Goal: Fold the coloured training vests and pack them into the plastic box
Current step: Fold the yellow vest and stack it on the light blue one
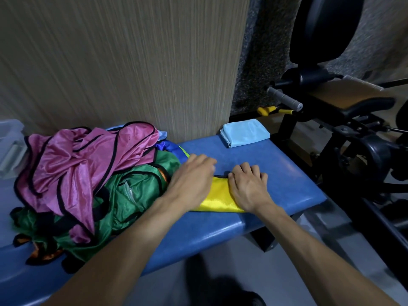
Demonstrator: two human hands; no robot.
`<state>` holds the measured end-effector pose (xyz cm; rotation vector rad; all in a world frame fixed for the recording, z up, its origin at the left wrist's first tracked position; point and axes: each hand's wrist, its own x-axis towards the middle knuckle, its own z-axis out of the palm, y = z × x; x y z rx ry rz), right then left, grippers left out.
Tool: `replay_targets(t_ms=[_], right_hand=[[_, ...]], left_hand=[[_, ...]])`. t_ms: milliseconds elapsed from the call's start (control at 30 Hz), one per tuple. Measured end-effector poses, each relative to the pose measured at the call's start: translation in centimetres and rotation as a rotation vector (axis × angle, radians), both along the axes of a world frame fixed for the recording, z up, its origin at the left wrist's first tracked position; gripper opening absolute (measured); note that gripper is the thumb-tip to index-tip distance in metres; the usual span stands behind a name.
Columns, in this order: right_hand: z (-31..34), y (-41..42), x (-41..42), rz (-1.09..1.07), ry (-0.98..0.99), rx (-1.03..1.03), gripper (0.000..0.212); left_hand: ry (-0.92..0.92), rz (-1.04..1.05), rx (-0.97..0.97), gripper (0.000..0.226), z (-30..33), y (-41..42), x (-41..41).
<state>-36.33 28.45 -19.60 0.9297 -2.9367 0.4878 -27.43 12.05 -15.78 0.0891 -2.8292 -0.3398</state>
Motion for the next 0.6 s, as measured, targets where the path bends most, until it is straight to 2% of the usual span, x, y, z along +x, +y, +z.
replay_targets(t_ms=[67, 133, 300, 367, 600], right_hand=[[0.1, -0.1, -0.2, -0.006, -0.017, 0.039, 0.030], [0.4, -0.2, -0.3, -0.007, -0.052, 0.039, 0.036], [2.2, 0.3, -1.6, -0.007, -0.334, -0.002, 0.034], [2.9, 0.8, -2.4, -0.019, -0.474, -0.108, 0.032], [5.0, 1.7, -2.5, -0.088, -0.700, -0.401, 0.030]], left_hand=[[-0.107, -0.073, -0.070, 0.072, -1.1, 1.4, 0.8], [-0.170, -0.059, -0.133, 0.081, -2.7, 1.4, 1.6], [-0.148, -0.033, -0.094, 0.077, -4.6, 0.9, 1.9], [-0.115, -0.027, -0.070, 0.074, -4.8, 0.9, 1.9], [-0.068, -0.027, -0.017, 0.067, -5.0, 0.9, 2.1]])
